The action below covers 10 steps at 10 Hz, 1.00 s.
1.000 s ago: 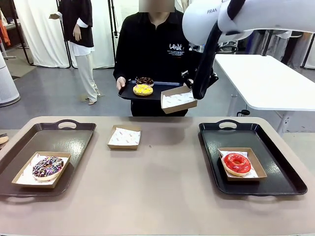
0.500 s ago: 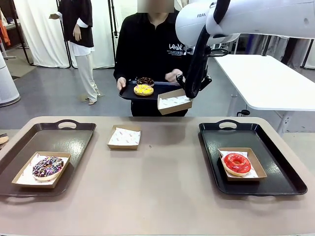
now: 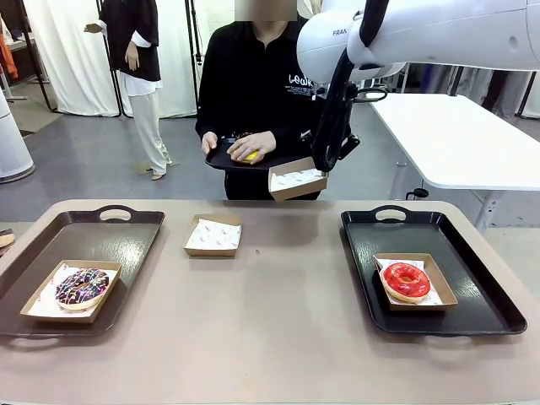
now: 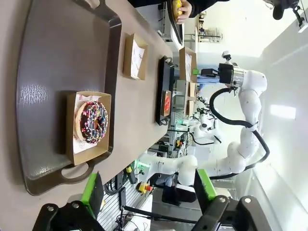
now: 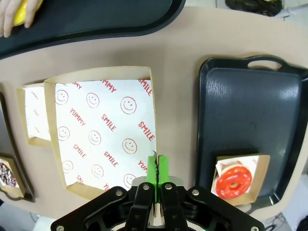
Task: Individually package the donuts and arrange them on the tray.
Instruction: Place the picked Paper togo box on the Handle tray while simultaneously picking up another Paper togo box from the table with the other hand.
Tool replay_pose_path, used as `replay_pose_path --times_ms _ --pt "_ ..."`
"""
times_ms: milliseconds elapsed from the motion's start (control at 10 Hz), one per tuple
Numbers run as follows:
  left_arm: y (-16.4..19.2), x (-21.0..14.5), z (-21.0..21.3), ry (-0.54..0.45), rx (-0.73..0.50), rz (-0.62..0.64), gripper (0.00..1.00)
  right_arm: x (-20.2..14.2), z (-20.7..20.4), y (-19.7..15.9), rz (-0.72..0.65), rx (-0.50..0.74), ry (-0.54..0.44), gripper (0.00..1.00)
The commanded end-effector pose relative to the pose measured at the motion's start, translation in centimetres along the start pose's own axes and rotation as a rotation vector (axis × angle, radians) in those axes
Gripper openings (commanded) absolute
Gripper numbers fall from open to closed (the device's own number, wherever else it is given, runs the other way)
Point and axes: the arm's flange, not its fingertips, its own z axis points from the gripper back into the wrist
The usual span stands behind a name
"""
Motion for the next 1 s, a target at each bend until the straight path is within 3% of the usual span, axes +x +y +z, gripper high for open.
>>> replay_pose_path --times_ms 0,900 --pt "-0.45 -0.33 0.22 0.002 -0.011 -0.009 0.98 -0.07 0.26 -0.18 -0.002 0.001 -0.004 0.00" --pt "-0.45 -0.33 0.22 0.002 -0.011 -0.009 0.98 -0.07 0.26 -0.18 -0.002 0.001 -0.004 0.00"
